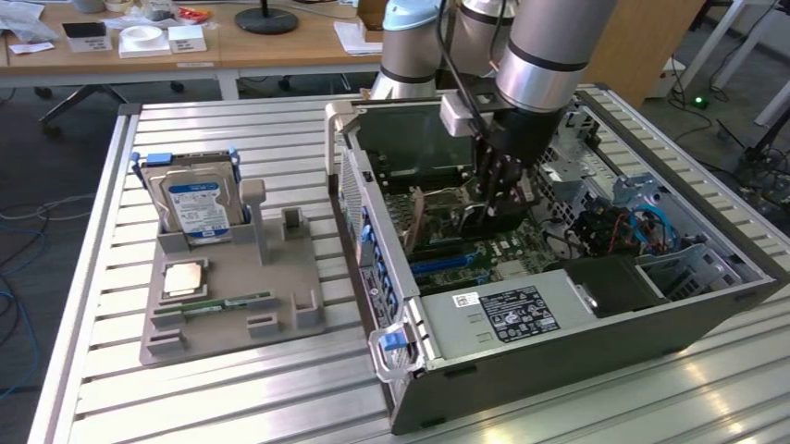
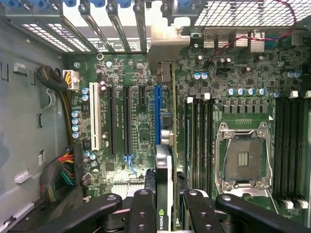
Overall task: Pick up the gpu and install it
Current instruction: 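Insert the gpu into the slot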
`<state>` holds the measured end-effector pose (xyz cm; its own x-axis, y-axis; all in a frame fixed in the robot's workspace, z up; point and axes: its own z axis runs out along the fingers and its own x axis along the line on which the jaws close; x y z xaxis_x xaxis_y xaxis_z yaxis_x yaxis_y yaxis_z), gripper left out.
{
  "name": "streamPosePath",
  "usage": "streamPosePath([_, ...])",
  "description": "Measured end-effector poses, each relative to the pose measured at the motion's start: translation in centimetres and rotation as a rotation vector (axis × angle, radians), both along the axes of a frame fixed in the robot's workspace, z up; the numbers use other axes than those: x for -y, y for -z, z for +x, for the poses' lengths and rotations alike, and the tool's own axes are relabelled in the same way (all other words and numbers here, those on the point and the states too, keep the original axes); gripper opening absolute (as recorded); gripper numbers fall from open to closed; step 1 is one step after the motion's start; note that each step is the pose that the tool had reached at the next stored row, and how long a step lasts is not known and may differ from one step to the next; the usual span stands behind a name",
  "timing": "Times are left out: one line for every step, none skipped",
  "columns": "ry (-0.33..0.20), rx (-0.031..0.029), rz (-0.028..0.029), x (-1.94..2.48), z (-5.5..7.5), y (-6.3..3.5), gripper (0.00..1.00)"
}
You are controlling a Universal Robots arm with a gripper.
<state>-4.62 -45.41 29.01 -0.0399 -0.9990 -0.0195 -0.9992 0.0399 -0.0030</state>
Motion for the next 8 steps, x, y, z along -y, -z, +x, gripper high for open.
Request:
streamPosePath([-0.001, 0.0003, 0.0, 0.05, -0.05, 0.13, 0.27])
streamPosePath([-0.002, 0.0006, -0.0001, 0.09, -0.09, 0.26, 0.27])
streamPosePath([-0.003, 0.0009, 0.0, 0.14, -0.13, 0.38, 0.27])
streamPosePath([-0.004, 0.0012, -0.0001, 0.18, -0.17, 0.5, 0.27])
streamPosePath([-0.005, 0.0015, -0.0001, 0.22, -0.21, 0.6, 0.27])
streamPosePath([-0.006, 0.0018, 0.0, 0.27, -0.27, 0.71, 0.27])
streamPosePath([-0.008, 0.0022, 0.0002, 0.31, -0.32, 0.79, 0.27])
streamPosePath([-0.009, 0.0025, 0.0005, 0.34, -0.37, 0.86, 0.27])
